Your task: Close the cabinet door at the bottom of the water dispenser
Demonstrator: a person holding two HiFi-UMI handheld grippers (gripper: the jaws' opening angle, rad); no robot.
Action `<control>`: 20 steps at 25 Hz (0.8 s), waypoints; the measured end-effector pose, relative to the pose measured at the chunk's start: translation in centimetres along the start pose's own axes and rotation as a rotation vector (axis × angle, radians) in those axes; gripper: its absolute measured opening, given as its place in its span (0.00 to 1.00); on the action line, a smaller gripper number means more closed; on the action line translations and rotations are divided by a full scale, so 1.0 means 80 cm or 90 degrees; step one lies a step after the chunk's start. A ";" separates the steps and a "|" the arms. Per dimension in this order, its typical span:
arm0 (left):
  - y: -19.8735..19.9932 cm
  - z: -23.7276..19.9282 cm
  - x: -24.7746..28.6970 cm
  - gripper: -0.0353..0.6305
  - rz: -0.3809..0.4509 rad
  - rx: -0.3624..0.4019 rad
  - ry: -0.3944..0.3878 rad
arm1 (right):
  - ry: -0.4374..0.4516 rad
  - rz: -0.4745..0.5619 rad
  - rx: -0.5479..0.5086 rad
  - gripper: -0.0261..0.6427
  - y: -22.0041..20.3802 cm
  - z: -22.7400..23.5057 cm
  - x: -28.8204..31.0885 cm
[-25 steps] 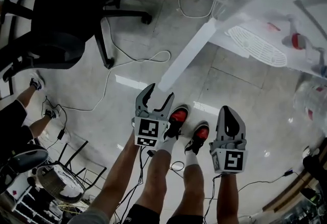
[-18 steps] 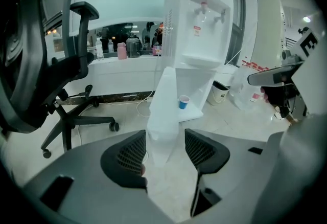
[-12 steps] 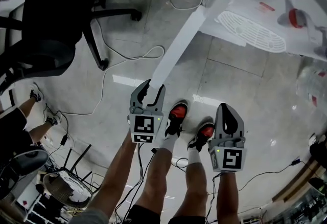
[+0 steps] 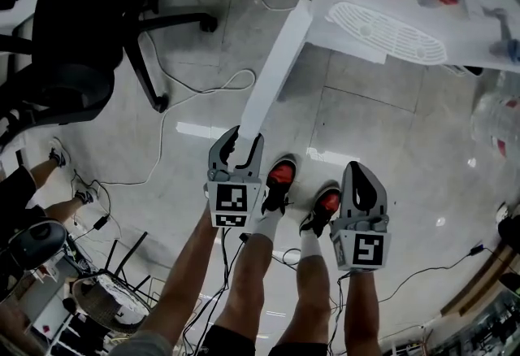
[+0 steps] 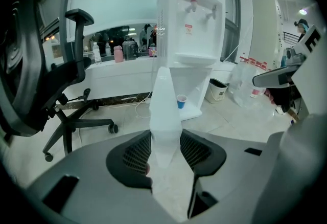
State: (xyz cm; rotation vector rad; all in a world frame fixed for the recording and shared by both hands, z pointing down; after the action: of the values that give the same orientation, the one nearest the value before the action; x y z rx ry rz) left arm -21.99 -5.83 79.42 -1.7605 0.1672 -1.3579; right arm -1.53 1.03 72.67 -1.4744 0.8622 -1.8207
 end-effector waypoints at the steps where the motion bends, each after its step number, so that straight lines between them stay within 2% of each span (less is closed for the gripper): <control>1: -0.001 0.004 -0.001 0.34 -0.002 0.003 -0.003 | -0.002 -0.001 0.001 0.07 -0.002 0.002 -0.002; 20: 0.004 0.106 0.010 0.35 -0.021 0.054 -0.059 | -0.047 0.007 0.053 0.07 -0.039 0.060 -0.058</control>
State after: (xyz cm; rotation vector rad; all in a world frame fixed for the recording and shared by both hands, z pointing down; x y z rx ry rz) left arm -14.50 -1.83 79.66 -1.7579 0.0293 -1.2859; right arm 3.77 6.08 73.31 -1.4723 0.7485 -1.7607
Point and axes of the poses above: the fingertips, and each gripper's own axes: x forward along the fingers, z to its right, y out of its top, the point moved 2 cm from there along -x, backward along the fingers, and after that the axes turned 2 degrees about z, right-handed, at the moved point
